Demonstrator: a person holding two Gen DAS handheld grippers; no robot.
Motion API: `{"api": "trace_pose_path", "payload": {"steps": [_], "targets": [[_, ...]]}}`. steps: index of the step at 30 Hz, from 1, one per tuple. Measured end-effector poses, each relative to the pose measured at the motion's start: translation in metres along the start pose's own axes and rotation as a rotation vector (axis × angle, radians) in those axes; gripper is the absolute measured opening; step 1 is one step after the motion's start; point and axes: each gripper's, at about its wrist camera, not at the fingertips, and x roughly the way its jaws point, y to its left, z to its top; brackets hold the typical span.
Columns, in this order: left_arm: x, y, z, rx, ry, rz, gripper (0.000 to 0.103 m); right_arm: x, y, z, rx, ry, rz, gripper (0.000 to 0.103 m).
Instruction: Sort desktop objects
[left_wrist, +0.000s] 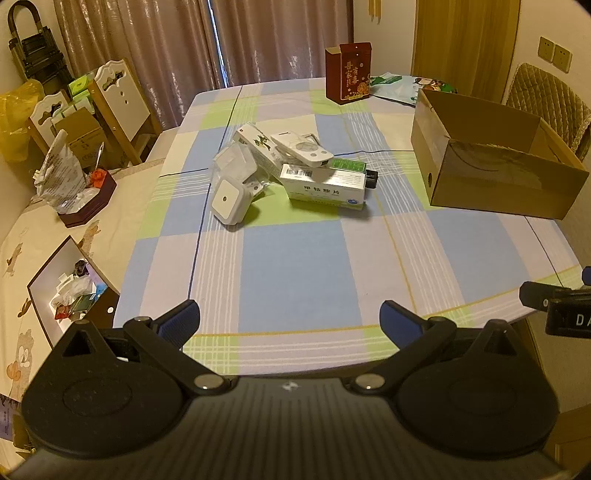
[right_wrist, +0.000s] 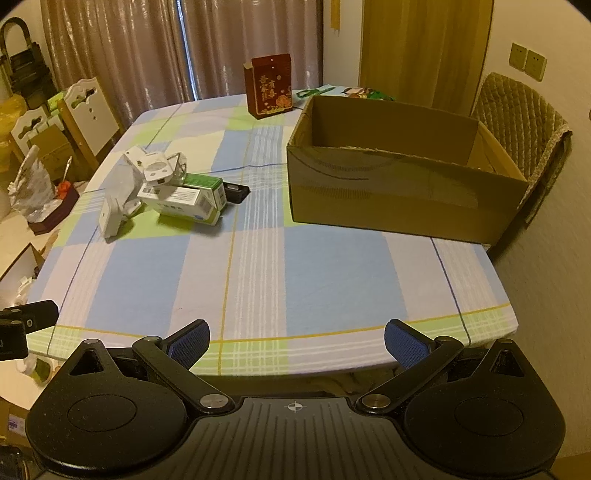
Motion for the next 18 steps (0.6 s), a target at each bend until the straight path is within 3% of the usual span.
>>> {"api": "trace_pose_path", "payload": {"steps": [13, 18], "targets": [[0.019, 0.024, 0.004, -0.002, 0.026, 0.010, 0.103, 0.006, 0.007, 0.005, 0.021, -0.074, 0.156, 0.103], [0.032, 0.037, 0.008, 0.000, 0.037, 0.010, 0.103, 0.034, 0.013, 0.013, 0.061, -0.016, 0.189, 0.103]]}}
